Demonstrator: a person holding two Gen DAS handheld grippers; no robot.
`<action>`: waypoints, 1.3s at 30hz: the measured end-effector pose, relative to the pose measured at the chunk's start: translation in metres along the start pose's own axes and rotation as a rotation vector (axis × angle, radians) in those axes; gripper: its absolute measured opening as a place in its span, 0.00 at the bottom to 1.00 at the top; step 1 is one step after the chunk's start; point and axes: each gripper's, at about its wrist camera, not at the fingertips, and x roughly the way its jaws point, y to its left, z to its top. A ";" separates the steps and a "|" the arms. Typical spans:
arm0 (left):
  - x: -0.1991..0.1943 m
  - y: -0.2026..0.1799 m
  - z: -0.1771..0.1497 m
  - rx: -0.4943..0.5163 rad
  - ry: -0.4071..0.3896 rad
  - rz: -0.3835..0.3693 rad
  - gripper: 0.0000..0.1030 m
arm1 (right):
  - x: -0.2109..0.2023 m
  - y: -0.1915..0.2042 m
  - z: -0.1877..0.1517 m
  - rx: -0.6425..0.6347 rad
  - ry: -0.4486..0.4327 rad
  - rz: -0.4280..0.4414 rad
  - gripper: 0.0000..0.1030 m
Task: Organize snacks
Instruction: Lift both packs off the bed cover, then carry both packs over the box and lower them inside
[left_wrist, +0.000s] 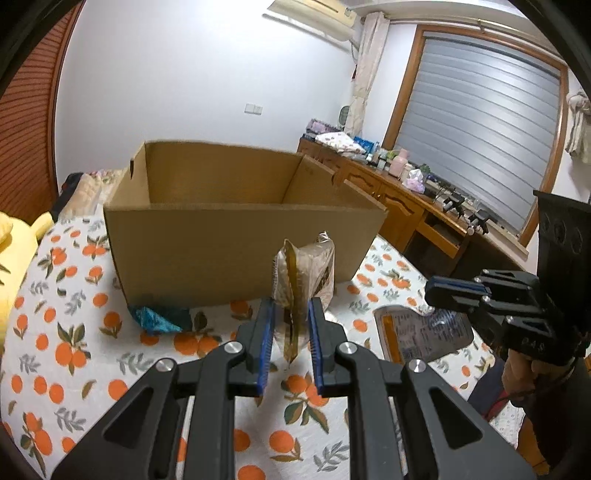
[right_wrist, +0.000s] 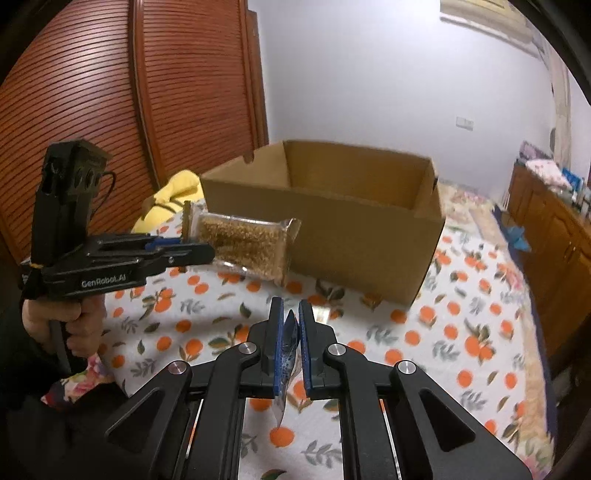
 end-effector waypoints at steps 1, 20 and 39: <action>-0.002 -0.001 0.004 0.005 -0.009 0.000 0.14 | -0.004 -0.001 0.007 -0.010 -0.014 -0.007 0.05; -0.011 0.001 0.083 0.097 -0.095 0.055 0.14 | -0.010 -0.008 0.099 -0.134 -0.153 -0.138 0.05; 0.051 0.036 0.097 0.075 -0.007 0.157 0.15 | 0.052 -0.026 0.129 -0.167 -0.134 -0.257 0.06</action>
